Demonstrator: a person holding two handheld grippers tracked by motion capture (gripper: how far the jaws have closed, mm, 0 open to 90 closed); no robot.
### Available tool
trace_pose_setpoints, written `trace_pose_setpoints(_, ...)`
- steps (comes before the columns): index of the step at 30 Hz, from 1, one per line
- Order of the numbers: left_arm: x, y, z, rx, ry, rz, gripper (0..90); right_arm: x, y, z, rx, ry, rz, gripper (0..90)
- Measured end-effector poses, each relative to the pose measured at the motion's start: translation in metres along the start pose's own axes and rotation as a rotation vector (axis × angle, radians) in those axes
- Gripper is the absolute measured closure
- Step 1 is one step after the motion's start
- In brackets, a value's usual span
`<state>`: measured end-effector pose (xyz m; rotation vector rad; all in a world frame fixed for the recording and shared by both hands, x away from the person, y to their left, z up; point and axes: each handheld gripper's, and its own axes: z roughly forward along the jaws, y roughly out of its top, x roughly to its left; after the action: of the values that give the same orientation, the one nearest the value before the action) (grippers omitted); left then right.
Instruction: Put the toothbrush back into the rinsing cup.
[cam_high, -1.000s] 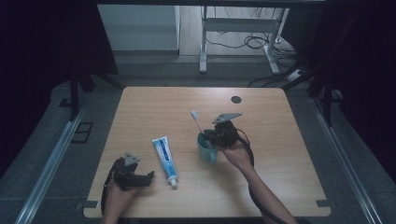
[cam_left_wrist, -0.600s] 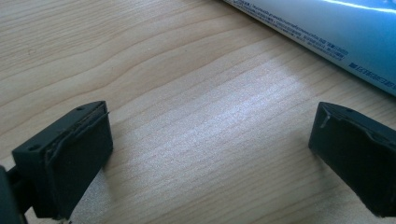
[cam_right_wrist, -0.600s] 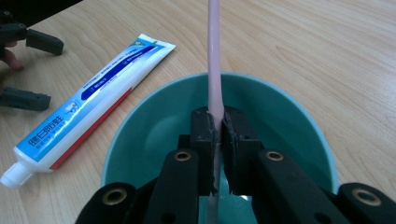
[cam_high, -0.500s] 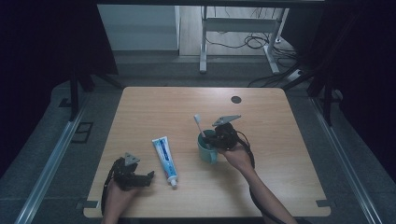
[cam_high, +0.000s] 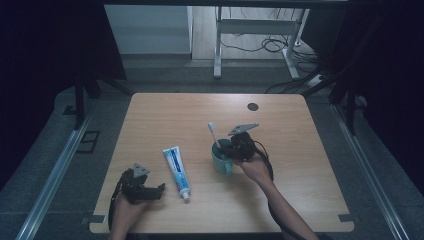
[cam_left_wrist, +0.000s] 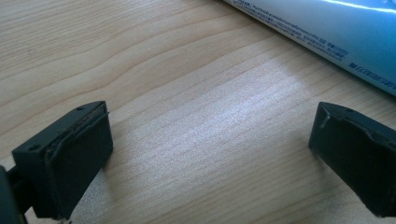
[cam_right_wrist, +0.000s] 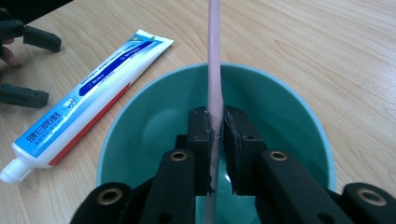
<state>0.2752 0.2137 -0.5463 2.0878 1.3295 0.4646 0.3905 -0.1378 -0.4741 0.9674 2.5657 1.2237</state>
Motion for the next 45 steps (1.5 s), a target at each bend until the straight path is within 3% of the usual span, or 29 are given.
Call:
trace_pose_setpoints(25, 0.000, 0.000, 0.000, 0.000, 0.000, 0.000, 0.0, 0.009, 0.009, -0.013, 0.003, -0.014, -0.050, 51.6)
trace_pose_setpoints(45, 0.000, 0.000, 0.000, 0.000, 0.000, 0.003, 0.0, 0.016, 0.011, -0.037, -0.018, -0.008, -0.083, 40.4)
